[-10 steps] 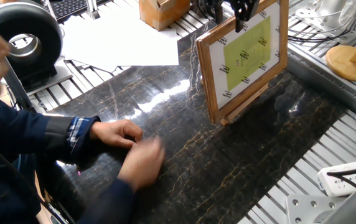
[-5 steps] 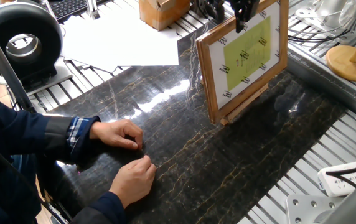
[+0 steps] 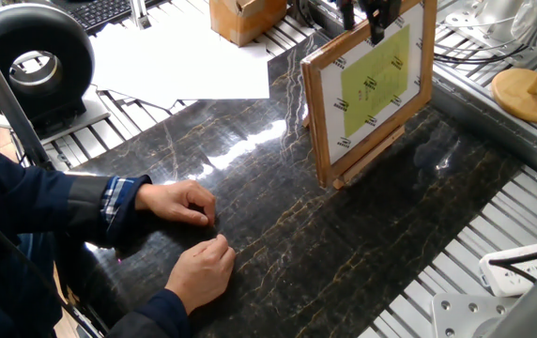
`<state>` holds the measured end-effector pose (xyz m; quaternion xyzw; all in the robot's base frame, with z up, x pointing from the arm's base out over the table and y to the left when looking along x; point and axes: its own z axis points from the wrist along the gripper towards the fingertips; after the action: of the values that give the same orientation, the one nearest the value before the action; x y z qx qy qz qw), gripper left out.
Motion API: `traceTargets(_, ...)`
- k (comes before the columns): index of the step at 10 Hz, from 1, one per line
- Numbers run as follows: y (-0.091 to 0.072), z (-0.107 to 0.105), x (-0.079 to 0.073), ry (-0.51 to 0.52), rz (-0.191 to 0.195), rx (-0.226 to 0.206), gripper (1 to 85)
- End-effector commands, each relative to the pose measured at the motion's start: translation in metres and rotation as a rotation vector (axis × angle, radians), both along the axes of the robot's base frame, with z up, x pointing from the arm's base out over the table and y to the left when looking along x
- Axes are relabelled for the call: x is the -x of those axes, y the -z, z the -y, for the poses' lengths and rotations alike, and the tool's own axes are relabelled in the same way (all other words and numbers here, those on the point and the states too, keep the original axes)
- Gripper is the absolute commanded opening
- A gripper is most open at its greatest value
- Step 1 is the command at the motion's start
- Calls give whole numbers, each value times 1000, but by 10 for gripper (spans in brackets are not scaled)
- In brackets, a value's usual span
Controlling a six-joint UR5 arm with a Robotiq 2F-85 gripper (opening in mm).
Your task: Take the photo frame down from the bracket
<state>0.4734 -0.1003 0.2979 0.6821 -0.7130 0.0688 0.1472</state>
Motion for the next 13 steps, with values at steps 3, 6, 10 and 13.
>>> traceTargets(3, 0, 1, -14, -22, 50, 4, 550)
traceTargets(6, 0, 2, -15, -75, 39, 0, 553)
traceTargets(10, 14, 18, -10, -105, 46, -14, 553)
traceTargets(13, 23, 14, -17, -111, 55, -34, 550)
